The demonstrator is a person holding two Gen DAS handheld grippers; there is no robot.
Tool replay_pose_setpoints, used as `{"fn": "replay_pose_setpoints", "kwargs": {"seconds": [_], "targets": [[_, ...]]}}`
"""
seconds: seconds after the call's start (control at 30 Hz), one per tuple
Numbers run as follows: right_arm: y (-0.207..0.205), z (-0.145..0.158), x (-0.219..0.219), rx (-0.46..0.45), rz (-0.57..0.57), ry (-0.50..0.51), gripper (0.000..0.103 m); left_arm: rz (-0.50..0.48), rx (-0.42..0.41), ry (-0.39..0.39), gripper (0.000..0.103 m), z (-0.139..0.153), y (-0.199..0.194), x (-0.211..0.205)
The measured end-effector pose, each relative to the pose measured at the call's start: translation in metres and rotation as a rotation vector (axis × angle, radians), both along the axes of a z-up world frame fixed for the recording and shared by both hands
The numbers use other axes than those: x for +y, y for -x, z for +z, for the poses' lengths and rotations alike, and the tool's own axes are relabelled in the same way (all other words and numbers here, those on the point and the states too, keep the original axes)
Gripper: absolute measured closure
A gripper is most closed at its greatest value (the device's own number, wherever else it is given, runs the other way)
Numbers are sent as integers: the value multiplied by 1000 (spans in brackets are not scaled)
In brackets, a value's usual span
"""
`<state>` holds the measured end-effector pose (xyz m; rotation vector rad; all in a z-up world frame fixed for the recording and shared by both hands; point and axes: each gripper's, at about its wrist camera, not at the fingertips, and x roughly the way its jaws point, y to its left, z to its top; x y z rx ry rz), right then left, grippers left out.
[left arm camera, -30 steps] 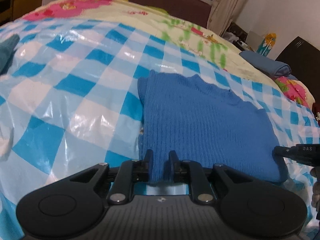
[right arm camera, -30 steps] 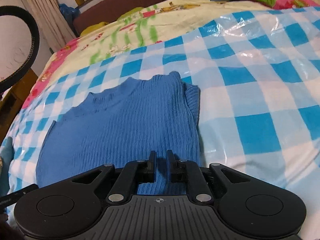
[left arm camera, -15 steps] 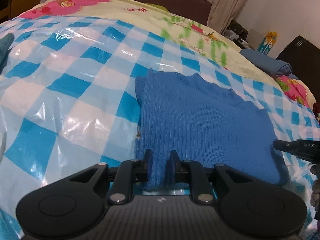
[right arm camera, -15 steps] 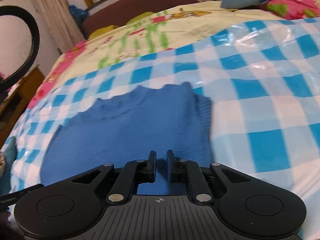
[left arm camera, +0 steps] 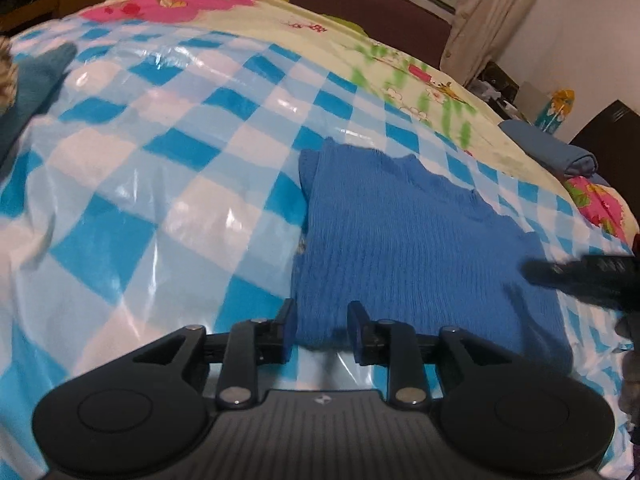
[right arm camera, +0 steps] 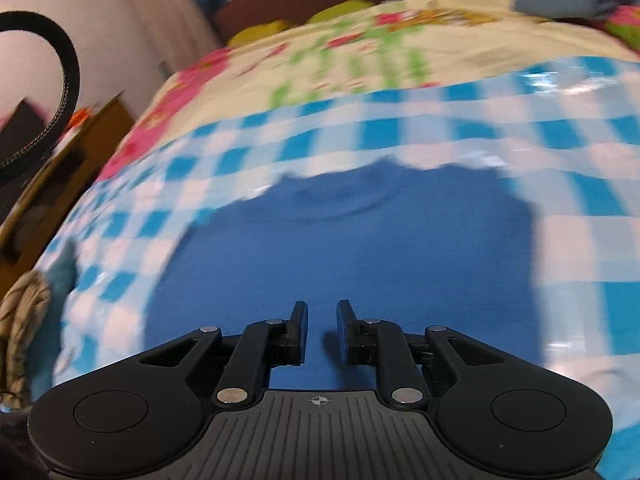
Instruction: Fold small clothes
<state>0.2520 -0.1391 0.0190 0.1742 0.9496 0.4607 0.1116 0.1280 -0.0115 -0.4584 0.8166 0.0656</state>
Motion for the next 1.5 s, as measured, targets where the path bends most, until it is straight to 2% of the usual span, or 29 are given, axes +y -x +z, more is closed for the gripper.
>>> {"fn": "replay_pose_setpoints", "kwargs": {"seconds": [0.2,0.3,0.37,0.53,0.63,0.73,0.8,0.93,1.03,1.13,1.27,1.3,1.33,1.37,1.5], "targets": [[-3,-1,60,29,107,-16,83,-15,36,62,69,-15,0,-7],[-5,-3,85,50,144,-15,74,-5,18,130,65,-21,-1,-8],[-9,-4,105,54,170,16,74,11,29,164,63,-27,-1,-7],[-23,-6,152,80,208,60,69,27,18,149,61,-27,4,-11],[-29,-12,178,78,224,119,63,54,9,189,60,-31,4,-9],[-34,-25,199,87,230,204,62,74,-6,229,56,-35,-1,-10],[-34,-31,210,86,244,252,54,95,-9,264,53,-38,-4,-9],[-31,-36,226,49,281,352,52,137,-32,309,52,-41,7,-9],[-29,-39,229,35,299,392,52,153,-36,306,52,-41,6,-12],[-36,-43,225,55,296,399,59,158,-32,311,48,-43,-2,-15],[-45,-41,217,85,295,381,77,191,-39,366,48,-46,-12,-14],[-47,-40,213,90,296,368,82,189,-41,374,51,-46,-14,-14],[-48,-38,209,97,292,348,85,183,-43,379,61,-46,-17,-15],[-49,-37,205,102,289,327,87,170,-42,378,66,-45,-19,-17],[-50,-26,186,95,274,243,89,122,-63,314,76,-36,-22,-27]]}}
